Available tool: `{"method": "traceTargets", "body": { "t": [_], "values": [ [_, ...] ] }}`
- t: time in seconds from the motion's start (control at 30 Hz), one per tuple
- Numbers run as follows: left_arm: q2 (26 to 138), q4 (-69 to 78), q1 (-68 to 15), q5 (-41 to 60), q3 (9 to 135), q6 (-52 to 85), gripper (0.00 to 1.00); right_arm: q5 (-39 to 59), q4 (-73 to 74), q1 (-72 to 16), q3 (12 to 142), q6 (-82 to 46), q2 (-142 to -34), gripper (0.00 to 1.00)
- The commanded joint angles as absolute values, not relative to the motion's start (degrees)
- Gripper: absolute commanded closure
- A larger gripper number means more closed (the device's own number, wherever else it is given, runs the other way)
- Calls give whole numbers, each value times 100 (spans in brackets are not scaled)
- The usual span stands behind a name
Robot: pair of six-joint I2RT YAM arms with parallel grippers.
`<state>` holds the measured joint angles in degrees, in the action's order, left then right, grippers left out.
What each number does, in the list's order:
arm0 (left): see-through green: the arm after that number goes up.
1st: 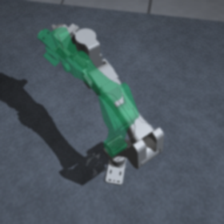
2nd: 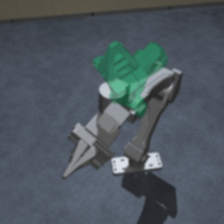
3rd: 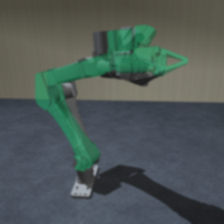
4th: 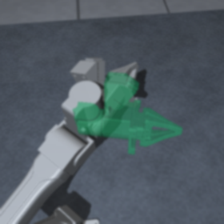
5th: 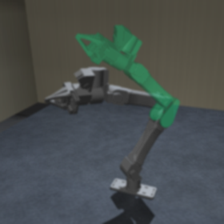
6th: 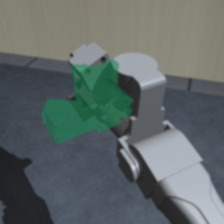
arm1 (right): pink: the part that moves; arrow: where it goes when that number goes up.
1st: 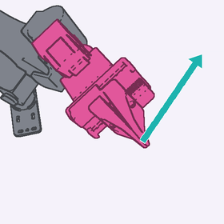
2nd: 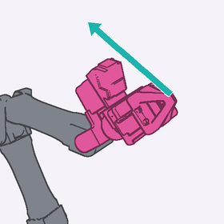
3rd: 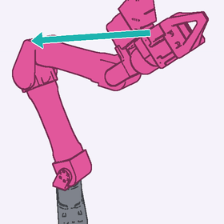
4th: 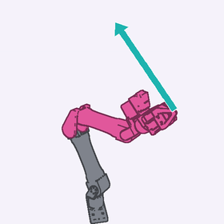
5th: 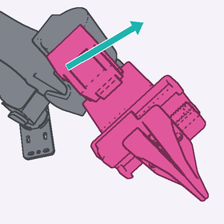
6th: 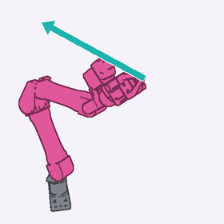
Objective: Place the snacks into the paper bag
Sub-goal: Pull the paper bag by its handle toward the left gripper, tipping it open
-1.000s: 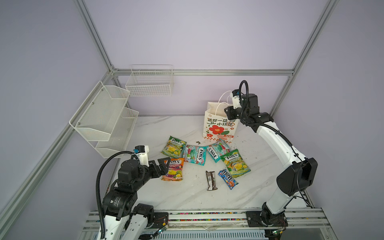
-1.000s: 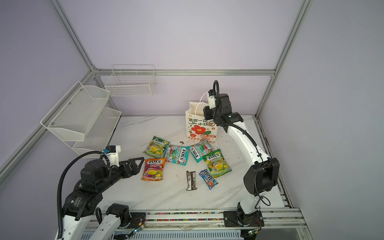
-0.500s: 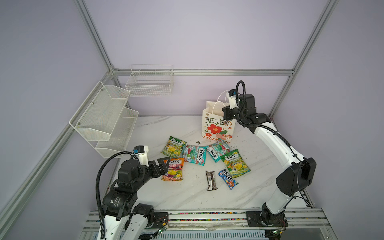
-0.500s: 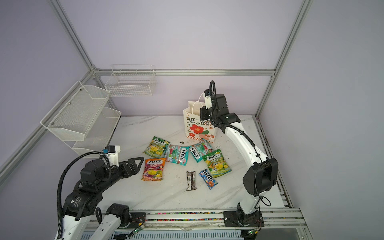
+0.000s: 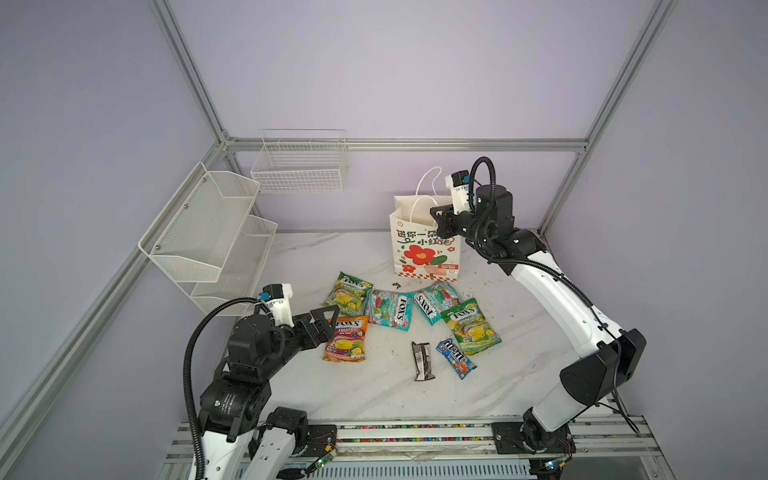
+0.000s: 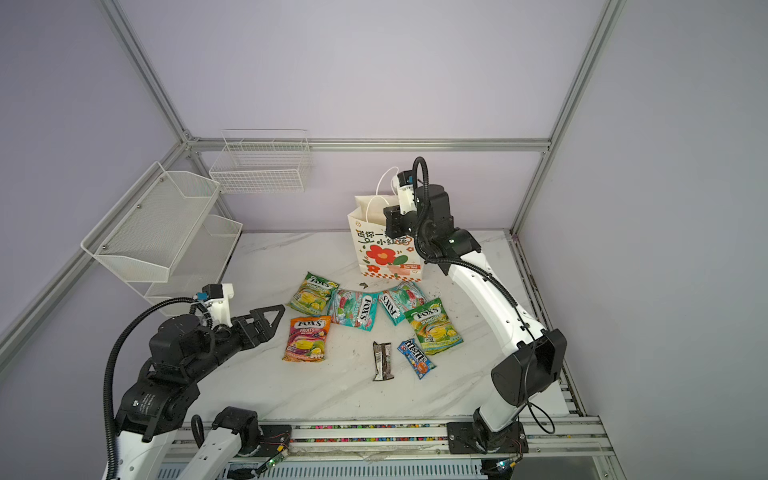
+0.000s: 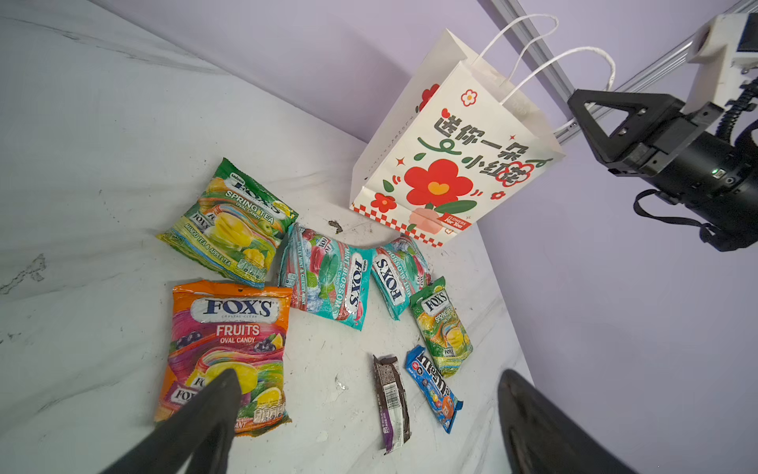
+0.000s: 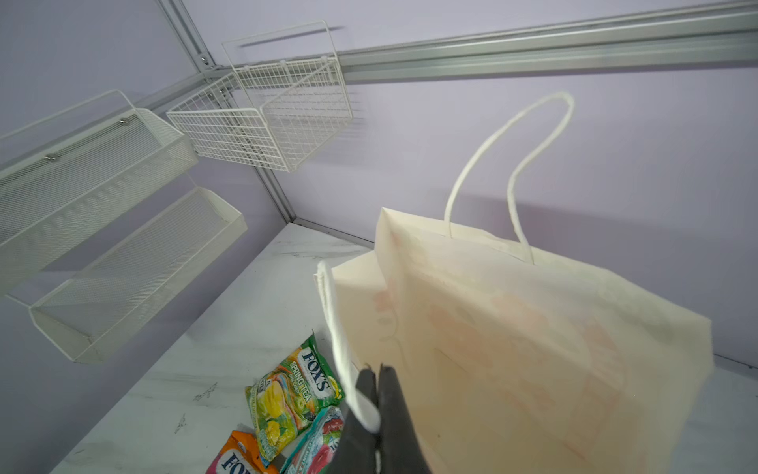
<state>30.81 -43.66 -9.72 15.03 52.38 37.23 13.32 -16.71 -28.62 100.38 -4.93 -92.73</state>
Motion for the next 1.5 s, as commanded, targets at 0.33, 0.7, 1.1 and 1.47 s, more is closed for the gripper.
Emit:
{"method": "traceTargets", "body": {
  "t": [0.33,0.7,1.1,1.47],
  "values": [
    [3631,-3962,-958,1500,6748,3375,5,1714,-1461,-3369,9558,-475,-8405,100],
    [3957,-3637,-1393,1666,6595,3800,7,1668,-946,-4149,8602,-1011,-8033,100],
    [3968,-3204,-2544,849,5760,4643,6,845,-1048,-5325,7863,-1074,-8112,100],
    [4353,-2814,-3520,70,5337,4931,5,496,-1607,-5585,7900,-899,-7982,54]
  ]
}}
